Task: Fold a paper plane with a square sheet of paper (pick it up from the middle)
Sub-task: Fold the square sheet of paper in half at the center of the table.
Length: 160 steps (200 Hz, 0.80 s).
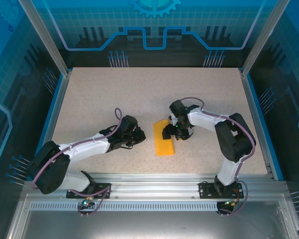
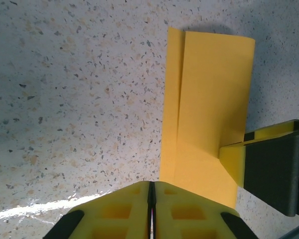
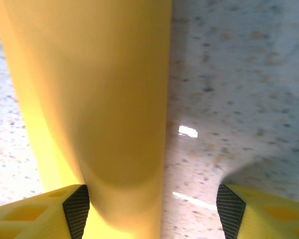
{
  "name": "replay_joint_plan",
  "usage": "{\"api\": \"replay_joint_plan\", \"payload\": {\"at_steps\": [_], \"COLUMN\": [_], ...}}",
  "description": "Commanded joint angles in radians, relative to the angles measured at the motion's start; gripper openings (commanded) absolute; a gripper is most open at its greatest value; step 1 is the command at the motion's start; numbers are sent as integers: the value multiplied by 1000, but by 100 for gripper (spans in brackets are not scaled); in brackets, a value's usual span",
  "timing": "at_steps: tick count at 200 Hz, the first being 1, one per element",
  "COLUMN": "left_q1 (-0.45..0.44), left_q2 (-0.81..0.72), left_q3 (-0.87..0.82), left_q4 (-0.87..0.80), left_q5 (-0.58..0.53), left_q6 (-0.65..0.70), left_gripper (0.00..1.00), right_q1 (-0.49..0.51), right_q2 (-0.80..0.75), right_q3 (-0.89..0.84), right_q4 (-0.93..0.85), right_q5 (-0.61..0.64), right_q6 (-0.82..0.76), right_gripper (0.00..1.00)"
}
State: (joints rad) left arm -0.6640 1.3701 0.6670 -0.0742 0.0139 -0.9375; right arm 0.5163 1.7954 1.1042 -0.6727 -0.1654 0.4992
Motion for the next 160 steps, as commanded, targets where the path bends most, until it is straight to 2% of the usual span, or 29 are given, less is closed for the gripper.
{"api": "replay_joint_plan", "payload": {"at_steps": [1,59,160], "left_q1": [-6,-7,-8], "left_q2": [-16,-16,-6], "left_q3": [24,23,33], "left_q4": [-25,-26,-26], "left_q5": [-26,-16,-3], "left_q6": [1,-1,5], "left_gripper": [12,12,12], "right_q1": [9,33,46], "right_q2": [-9,5,37], "right_q3": [36,47,89], "right_q4": [-78,-29,-60], "right_q5": [104,-19,5], "right_q6": [-8,0,-6], "right_gripper": [72,74,79]}}
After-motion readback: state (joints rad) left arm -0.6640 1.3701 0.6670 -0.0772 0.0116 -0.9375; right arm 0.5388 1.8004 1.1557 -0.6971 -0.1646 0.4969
